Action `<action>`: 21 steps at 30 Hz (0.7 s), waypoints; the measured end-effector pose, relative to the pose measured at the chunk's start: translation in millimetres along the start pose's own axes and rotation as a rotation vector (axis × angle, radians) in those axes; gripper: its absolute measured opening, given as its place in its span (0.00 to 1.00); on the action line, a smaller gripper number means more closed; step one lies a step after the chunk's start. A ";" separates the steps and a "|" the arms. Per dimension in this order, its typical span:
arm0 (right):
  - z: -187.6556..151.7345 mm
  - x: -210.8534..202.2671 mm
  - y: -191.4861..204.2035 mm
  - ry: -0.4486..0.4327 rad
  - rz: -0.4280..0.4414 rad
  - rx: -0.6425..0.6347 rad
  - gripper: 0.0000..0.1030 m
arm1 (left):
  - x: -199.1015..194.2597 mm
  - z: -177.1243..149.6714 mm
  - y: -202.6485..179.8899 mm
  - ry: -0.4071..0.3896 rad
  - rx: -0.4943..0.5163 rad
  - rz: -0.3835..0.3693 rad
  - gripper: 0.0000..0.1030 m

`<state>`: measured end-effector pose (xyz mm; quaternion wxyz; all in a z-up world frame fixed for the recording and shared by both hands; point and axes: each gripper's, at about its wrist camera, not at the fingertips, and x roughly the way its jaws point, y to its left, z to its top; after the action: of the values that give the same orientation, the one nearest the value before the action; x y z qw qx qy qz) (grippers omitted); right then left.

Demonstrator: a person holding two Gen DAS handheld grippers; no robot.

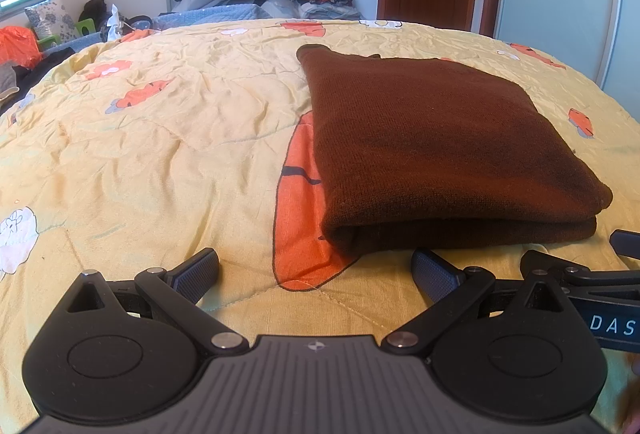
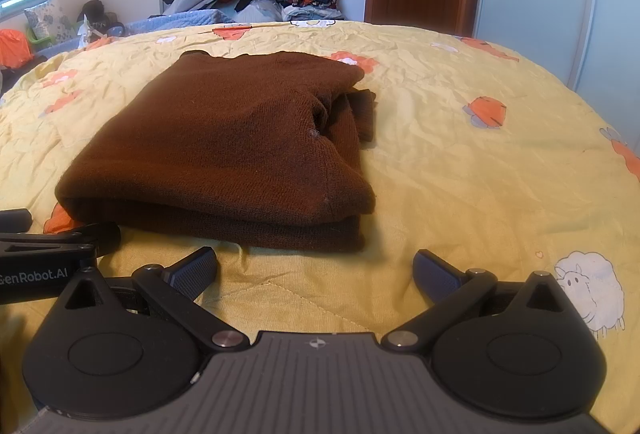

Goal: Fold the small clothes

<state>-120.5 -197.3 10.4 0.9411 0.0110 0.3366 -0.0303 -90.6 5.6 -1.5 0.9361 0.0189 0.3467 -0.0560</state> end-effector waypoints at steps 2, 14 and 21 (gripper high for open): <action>-0.1 -0.1 0.1 0.000 0.001 0.000 1.00 | 0.0 0.0 -0.1 0.000 0.000 0.000 1.00; 0.2 0.2 0.4 0.001 0.000 0.001 1.00 | -0.1 -0.1 0.1 0.000 -0.001 0.000 1.00; 0.3 0.2 0.3 0.001 0.001 0.000 1.00 | 1.0 -0.4 2.1 -0.002 -0.008 0.016 1.00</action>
<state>-120.2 -197.1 10.5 0.9409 0.0114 0.3373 -0.0301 -89.9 7.7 -2.5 0.9369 0.0181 0.3460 -0.0470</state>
